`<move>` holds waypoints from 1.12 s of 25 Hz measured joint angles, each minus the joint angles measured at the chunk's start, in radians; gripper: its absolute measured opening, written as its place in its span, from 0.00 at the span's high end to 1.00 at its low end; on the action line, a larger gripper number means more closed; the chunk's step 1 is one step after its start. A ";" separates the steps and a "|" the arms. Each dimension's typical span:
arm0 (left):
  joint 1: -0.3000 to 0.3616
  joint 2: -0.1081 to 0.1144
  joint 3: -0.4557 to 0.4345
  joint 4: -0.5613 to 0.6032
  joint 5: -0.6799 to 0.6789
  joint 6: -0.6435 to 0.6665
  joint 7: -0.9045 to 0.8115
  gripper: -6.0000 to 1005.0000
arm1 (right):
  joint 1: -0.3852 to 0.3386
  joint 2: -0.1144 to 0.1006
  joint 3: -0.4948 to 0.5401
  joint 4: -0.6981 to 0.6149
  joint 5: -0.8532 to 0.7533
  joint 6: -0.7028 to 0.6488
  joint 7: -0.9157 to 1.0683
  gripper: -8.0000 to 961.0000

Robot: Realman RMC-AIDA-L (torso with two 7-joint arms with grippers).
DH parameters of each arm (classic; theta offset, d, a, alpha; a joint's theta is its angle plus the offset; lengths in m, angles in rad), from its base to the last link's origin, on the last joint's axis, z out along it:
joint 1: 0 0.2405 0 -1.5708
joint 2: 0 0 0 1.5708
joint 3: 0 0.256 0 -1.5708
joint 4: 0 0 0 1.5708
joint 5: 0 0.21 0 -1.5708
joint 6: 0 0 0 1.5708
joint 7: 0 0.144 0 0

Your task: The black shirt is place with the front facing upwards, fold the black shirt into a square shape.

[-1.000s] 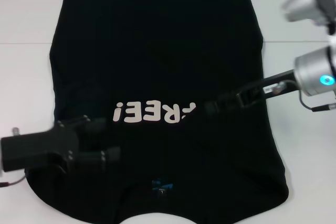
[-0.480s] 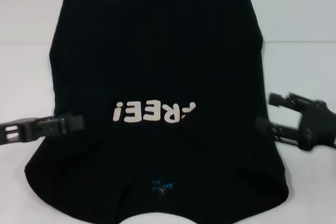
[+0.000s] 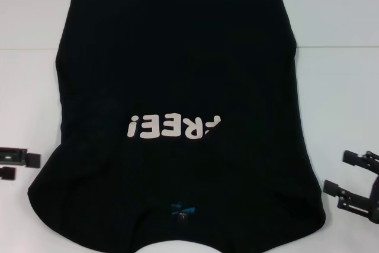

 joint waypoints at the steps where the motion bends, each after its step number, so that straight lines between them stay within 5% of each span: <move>1: -0.007 0.002 0.021 0.029 0.029 -0.002 -0.025 0.11 | -0.004 0.000 0.013 0.003 -0.004 0.001 -0.007 0.13; 11: -0.094 -0.043 0.136 0.048 0.238 -0.060 -0.106 0.12 | -0.009 -0.006 0.056 0.023 -0.029 0.002 -0.009 0.13; 28: -0.114 -0.074 0.225 -0.015 0.252 -0.162 -0.085 0.15 | 0.001 -0.004 0.057 0.023 -0.029 -0.007 -0.003 0.13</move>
